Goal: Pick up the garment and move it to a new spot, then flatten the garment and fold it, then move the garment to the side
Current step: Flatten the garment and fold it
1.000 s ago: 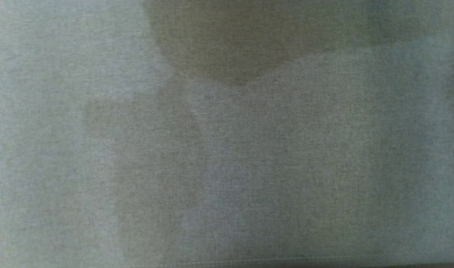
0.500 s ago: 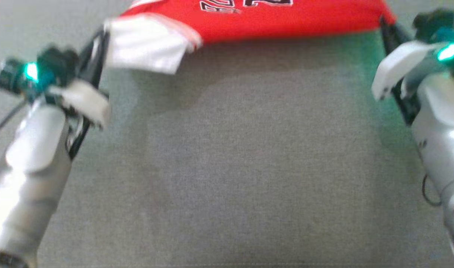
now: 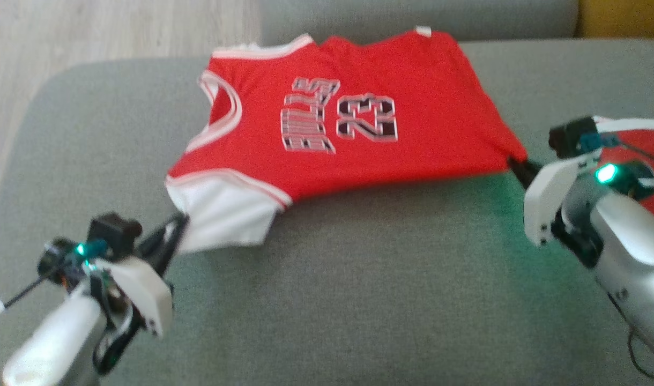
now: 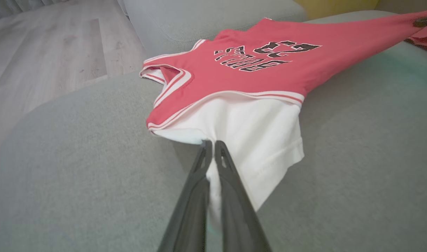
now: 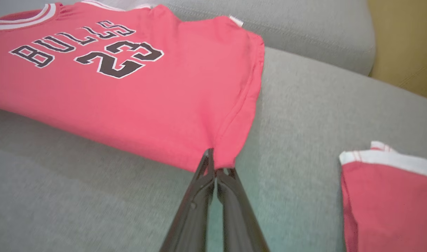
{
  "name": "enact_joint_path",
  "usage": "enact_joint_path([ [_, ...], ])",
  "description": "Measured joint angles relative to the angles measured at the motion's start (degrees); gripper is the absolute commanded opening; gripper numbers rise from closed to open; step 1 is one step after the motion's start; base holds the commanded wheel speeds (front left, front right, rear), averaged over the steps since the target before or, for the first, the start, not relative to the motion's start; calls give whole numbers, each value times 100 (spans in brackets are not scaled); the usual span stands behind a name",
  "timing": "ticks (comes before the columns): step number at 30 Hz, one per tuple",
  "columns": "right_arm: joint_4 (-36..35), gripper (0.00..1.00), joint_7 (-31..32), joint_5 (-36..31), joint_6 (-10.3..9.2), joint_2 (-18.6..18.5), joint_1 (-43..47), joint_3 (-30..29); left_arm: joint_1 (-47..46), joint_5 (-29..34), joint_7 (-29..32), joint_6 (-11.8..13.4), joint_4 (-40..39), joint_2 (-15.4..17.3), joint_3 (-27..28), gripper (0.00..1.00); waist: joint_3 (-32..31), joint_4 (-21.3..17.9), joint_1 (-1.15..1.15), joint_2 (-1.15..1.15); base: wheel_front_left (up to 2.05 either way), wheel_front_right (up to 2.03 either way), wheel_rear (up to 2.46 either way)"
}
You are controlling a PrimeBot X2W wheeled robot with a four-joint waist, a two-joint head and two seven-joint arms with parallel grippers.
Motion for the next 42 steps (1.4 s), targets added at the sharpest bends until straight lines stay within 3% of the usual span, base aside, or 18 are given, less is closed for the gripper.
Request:
enact_joint_path([
  [9,-1308,0,1307,1526,0,-844,1045,894,1440,-671,1110,435,-2013,795,-14,0,-713,23,-1,0,0,0,0],
  [16,-1885,0,1582,1968,0,-1254,1224,961,1598,-747,1308,710,-2758,932,14,0,-766,61,1,0,0,0,0],
  [25,-1956,0,1586,1964,0,-1211,1073,846,1216,-747,1303,793,-2594,880,104,0,-528,-10,1,0,0,0,0],
  [42,-1267,0,1566,1740,0,-665,-161,614,-853,-600,1503,231,-790,140,16,0,383,-92,2,0,0,0,0],
])
